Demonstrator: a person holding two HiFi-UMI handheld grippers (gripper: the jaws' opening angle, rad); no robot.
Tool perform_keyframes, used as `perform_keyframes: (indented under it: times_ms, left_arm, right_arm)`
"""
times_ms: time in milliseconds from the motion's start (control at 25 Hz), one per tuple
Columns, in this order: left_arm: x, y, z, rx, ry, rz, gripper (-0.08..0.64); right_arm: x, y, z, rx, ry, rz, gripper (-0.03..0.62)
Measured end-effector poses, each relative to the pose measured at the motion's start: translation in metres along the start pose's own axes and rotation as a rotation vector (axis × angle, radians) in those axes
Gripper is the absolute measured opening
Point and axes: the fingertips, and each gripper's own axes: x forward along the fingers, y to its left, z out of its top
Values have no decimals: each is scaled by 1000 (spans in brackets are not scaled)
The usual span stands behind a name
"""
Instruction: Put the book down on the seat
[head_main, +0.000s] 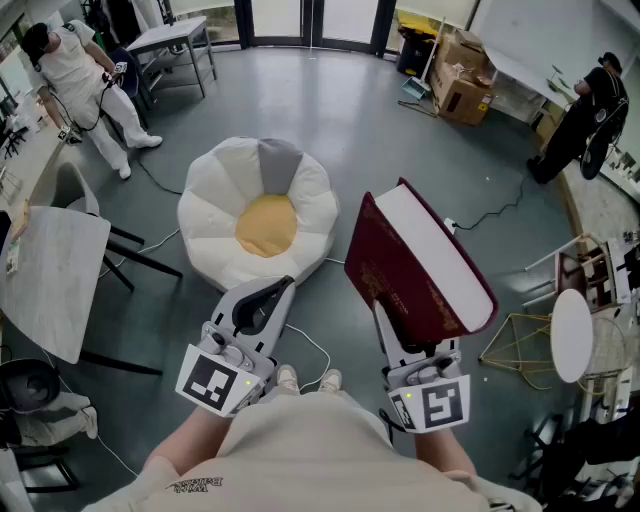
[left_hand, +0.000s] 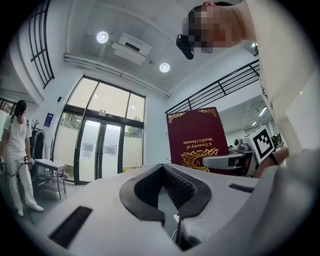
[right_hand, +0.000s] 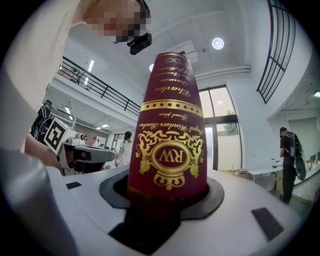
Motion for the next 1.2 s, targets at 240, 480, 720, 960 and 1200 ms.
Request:
perform_keyframes:
  times_ms: [240, 480, 720, 960, 1200]
  left_arm:
    - [3, 0, 5, 23, -23, 18, 3]
    - [6, -2, -2, 23, -7, 10, 3]
    - [14, -12, -12, 19, 20, -3, 3]
    - [27, -23, -16, 21, 34, -8, 3]
    - [39, -36, -22, 38, 38, -18, 3]
  right_arm:
    - [2, -6, -3, 7, 1, -3, 227]
    - [1, -9, -1, 27, -14, -5, 227]
    - [-4, -16, -7, 39, -4, 2, 228]
    - [-8, -27, -10, 58, -2, 13, 229]
    - [-12, -46, -17, 77, -4, 8, 229]
